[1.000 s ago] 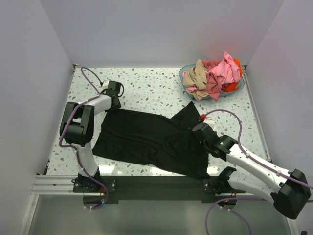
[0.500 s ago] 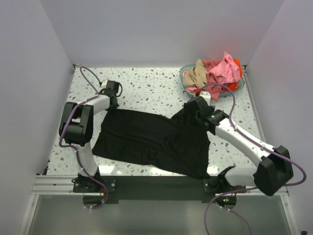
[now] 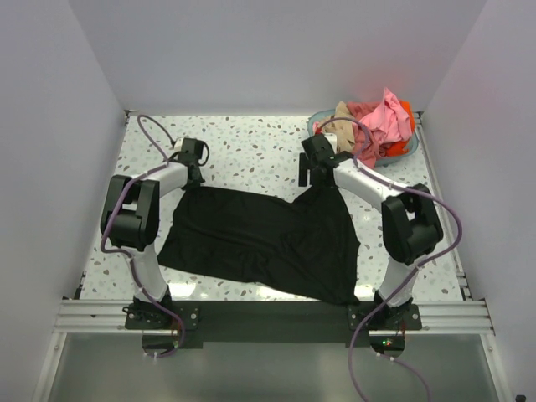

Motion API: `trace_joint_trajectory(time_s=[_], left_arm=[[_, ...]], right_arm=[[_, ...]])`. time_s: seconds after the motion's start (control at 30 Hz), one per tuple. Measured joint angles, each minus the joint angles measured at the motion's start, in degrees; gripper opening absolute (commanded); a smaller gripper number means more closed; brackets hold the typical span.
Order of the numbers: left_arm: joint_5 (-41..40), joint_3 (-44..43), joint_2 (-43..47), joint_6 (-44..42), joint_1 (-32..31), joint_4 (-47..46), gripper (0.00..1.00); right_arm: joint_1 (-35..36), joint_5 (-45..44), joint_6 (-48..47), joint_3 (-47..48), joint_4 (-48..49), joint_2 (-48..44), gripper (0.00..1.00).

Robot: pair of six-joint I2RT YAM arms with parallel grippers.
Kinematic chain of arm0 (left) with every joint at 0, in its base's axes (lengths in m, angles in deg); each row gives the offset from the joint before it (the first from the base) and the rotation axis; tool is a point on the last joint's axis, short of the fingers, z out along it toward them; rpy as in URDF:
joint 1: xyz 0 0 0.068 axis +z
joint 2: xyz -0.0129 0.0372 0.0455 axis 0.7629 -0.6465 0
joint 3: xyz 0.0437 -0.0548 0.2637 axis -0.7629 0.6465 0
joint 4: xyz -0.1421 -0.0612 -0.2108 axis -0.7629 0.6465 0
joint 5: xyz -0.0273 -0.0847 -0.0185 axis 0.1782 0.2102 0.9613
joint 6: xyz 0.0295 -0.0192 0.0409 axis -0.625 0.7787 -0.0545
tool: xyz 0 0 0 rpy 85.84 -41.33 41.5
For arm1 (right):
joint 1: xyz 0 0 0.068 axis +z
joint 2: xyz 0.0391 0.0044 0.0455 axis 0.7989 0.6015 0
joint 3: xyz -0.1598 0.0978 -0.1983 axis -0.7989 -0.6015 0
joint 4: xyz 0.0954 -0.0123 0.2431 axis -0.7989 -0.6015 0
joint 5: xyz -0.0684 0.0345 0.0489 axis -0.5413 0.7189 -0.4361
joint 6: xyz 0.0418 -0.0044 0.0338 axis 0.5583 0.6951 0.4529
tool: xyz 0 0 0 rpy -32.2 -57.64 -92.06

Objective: Fold and stack the t-shirts
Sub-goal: Fold the tshirt

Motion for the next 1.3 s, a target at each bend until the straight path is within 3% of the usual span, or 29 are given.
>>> trace_joint_trajectory(time_s=[0.3, 0.83, 1.1, 1.17, 1.3], left_arm=[[1.01, 1.44, 1.03, 0.02, 0.00, -0.20, 0.00], [1.60, 1.44, 1.03, 0.00, 0.00, -0.39, 0.00], [1.60, 1.44, 1.03, 0.00, 0.00, -0.42, 0.00], [1.60, 1.44, 1.03, 0.00, 0.00, -0.42, 0.00], [1.60, 1.44, 1.03, 0.00, 0.00, -0.42, 0.00]], right_arm=[[-2.86, 1.55, 1.97, 3.80, 2.67, 8.59, 0.78], [-3.34, 3.13, 7.26, 3.80, 8.55, 12.96, 0.62], [-3.63, 3.08, 8.33, 3.76, 9.62, 13.53, 0.46], [-3.67, 3.06, 8.44, 3.72, 9.73, 13.53, 0.38], [-3.69, 3.02, 8.76, 3.72, 9.81, 13.53, 0.37]])
